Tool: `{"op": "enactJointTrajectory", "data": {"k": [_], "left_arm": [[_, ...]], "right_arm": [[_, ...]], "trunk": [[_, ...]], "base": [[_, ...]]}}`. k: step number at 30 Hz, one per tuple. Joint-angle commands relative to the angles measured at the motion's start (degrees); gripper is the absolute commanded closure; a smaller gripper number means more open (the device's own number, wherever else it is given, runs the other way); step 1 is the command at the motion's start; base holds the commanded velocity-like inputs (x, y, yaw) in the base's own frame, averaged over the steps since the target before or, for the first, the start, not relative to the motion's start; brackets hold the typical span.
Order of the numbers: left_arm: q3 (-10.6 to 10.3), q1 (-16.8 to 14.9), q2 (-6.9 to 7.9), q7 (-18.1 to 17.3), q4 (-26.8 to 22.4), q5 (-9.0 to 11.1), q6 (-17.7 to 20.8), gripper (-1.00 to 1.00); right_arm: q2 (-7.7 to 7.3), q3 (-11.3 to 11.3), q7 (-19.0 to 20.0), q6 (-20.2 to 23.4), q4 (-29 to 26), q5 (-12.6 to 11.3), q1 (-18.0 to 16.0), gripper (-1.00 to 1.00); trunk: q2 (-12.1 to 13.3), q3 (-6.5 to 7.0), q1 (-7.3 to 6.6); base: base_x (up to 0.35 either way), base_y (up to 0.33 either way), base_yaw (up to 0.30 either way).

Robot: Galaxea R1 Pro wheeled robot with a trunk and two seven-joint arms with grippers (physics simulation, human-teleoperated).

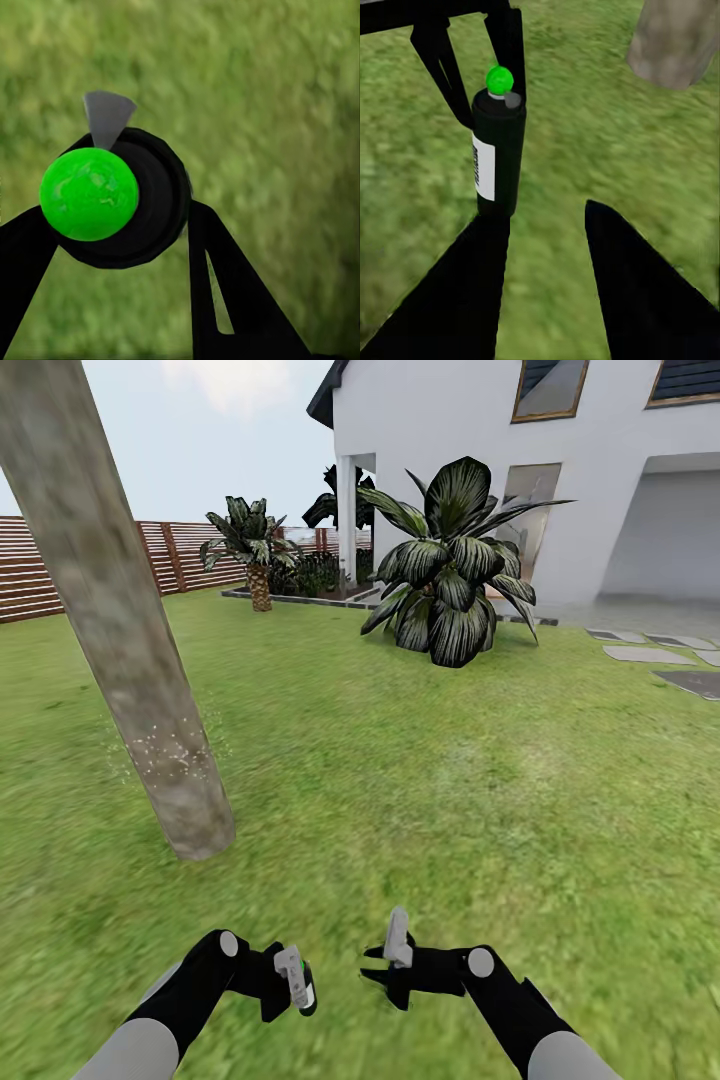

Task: In the garden, pick up the pesticide atomizer on the floor and spray pesticide onto both trees until each tree trunk is fully covered.

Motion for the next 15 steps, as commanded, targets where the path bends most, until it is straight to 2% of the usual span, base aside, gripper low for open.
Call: {"op": "enactJointTrajectory", "data": {"k": [1, 4, 11, 15], "left_arm": [[0.00, -0.02, -0.02, -0.26, -0.09, -0.29, 0.18, 1.00], [0.00, -0.02, -0.19, -0.32, -0.09, -0.25, 0.15, 1.00], [-0.16, -0.02, -1.63, -0.90, -0.09, -0.03, -0.58, 1.00], [-2.43, -0.02, -2.32, -1.04, -0.09, 0.08, -0.77, 1.00]], "right_arm": [[0.08, -0.07, 0.02, -0.28, -0.07, 0.51, -0.02, 1.00], [0.09, -0.07, 0.02, -0.28, -0.14, 0.56, -0.02, 1.00], [0.11, -0.07, 0.02, -0.28, -0.19, 0.57, -0.09, 1.00], [0.13, -0.07, 0.02, -0.28, -0.18, 0.59, -0.11, 1.00]], "trunk": [[-0.02, -0.05, -0.01], [-0.02, -0.05, -0.01], [-0.02, -0.05, -0.01], [-0.02, -0.05, -0.01]], "base": [[0.000, 0.000, 0.000], [0.000, 0.000, 0.000], [0.000, 0.000, 0.000], [0.000, 0.000, 0.000]]}}
